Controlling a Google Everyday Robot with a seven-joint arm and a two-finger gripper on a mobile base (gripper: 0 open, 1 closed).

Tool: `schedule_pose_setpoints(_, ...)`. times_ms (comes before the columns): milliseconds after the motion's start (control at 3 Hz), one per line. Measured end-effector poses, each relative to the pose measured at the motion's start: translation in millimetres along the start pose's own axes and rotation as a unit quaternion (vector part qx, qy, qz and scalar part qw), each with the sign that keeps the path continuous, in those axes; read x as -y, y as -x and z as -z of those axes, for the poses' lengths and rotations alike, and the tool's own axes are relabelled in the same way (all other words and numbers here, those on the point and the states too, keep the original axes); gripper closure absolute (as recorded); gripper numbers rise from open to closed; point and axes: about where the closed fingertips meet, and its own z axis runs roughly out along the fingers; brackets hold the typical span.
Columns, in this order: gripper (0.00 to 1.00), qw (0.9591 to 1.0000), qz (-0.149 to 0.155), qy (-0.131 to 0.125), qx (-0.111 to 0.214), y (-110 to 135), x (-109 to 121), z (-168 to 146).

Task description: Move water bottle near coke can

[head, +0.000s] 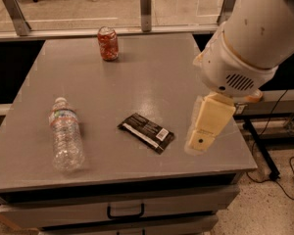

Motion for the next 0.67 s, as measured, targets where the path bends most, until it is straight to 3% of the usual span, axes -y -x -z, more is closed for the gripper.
schedule_pose_setpoints(333,0.0,0.9969,-0.046,0.011,0.062,37,26,-12)
schedule_pose_setpoints(667,0.0,0.9907,-0.107,0.035,0.077,72,45,-37)
